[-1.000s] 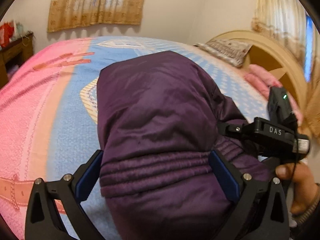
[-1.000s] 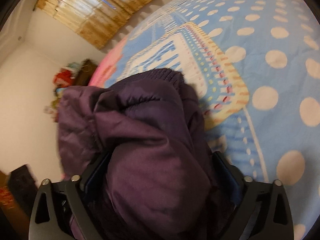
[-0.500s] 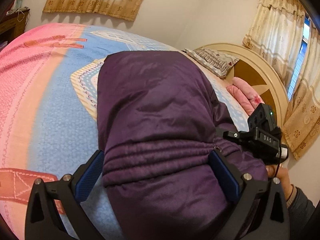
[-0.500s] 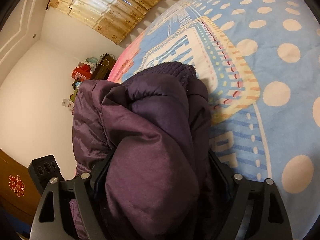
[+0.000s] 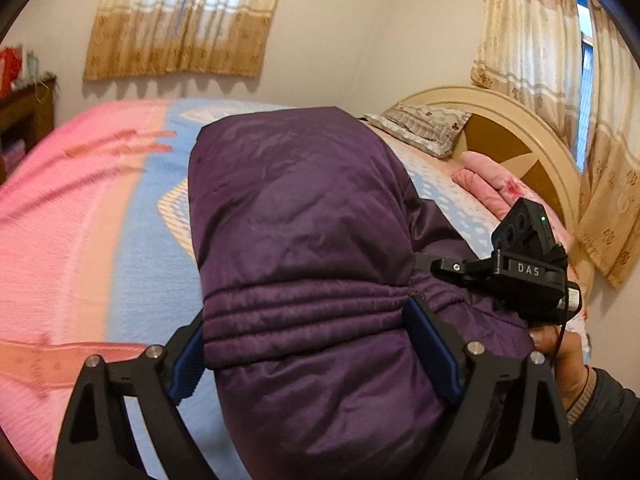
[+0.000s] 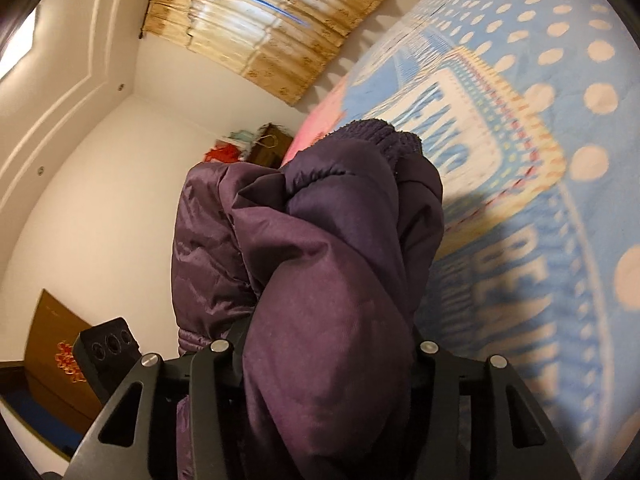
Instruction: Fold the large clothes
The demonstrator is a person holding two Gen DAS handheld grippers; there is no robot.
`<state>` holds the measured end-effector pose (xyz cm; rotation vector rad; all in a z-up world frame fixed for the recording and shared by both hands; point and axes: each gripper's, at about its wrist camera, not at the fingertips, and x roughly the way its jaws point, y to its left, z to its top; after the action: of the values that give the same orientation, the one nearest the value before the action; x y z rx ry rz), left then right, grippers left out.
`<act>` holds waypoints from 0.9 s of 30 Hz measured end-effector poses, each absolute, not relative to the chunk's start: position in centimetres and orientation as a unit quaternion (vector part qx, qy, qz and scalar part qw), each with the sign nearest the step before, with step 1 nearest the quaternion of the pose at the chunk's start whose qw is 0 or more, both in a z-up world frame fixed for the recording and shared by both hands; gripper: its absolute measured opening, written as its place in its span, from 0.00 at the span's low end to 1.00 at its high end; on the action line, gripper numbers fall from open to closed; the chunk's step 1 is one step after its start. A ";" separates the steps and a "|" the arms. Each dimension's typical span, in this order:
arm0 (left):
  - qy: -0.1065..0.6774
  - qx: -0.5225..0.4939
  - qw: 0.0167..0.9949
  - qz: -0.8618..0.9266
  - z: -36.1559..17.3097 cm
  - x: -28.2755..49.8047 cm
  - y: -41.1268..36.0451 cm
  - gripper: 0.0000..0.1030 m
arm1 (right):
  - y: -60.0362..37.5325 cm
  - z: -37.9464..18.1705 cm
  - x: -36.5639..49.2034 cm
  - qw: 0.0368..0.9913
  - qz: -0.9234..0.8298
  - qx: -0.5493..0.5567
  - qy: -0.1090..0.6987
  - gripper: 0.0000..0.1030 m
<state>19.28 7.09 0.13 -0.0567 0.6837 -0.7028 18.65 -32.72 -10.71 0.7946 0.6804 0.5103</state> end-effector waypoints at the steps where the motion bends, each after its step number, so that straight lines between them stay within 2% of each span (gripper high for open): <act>1: 0.325 -0.023 0.886 -0.329 0.5 18.7 7.4 0.90 | -32.7 -10.6 18.5 0.834 0.246 0.376 0.321 0.48; 27: 0.287 -0.029 0.944 -0.160 2.2 13.3 22.2 0.89 | -10.3 -9.8 21.7 0.764 0.408 0.335 0.372 0.48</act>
<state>13.32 22.15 2.18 -0.0598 0.5849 -0.3259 21.68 -10.25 -9.83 0.7280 0.8080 0.8863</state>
